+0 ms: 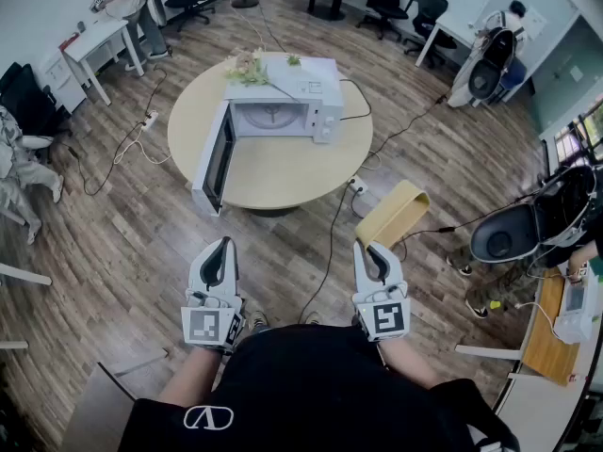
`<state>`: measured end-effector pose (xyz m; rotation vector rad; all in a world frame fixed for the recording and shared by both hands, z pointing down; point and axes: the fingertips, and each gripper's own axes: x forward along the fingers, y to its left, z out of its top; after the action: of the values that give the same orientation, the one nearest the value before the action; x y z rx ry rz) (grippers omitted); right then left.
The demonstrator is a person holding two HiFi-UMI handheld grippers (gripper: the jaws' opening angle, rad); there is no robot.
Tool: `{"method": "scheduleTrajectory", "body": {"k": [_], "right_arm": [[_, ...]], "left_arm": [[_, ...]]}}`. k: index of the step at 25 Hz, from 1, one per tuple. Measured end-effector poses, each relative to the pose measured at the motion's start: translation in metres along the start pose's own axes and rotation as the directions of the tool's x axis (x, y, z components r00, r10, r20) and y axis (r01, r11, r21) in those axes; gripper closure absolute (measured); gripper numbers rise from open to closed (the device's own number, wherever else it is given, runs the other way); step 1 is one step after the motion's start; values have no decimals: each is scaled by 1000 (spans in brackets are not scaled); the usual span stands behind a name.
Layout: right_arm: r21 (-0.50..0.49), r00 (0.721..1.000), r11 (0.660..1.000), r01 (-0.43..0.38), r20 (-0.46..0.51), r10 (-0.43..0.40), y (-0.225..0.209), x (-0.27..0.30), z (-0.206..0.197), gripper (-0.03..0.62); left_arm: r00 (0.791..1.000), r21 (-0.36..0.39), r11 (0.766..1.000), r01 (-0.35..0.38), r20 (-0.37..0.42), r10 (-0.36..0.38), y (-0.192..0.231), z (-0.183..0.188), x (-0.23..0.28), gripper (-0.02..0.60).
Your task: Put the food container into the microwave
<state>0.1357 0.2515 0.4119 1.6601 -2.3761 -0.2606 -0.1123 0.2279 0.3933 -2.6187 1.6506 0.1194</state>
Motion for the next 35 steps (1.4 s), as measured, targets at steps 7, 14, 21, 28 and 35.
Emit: {"method": "scheduleTrajectory", "body": {"k": [7,14,21,28,35], "right_arm": [[-10,1000,1000,-19,16,19,6,-6,4,572],[-1,998,998,-64,7,64,14,-8,1,571],[-3,997,997,-82,3,82,-3,-16,-15,571],[29,991,991,-128,44,127,-45,-19,-33,571],[18,980,982,-187,80,185,-54,15,-39,571]], "left_arm": [[1000,-3,1000,5,8,-5,-9,5,-9,581],[1000,-16,1000,4,10,-3,-19,4,-16,581],[1000,-1,1000,-16,-3,16,-43,2,-11,581],[999,32,999,-41,-26,42,-94,-3,-1,581],[995,58,994,-92,-24,94,-87,-4,24,581]]}}
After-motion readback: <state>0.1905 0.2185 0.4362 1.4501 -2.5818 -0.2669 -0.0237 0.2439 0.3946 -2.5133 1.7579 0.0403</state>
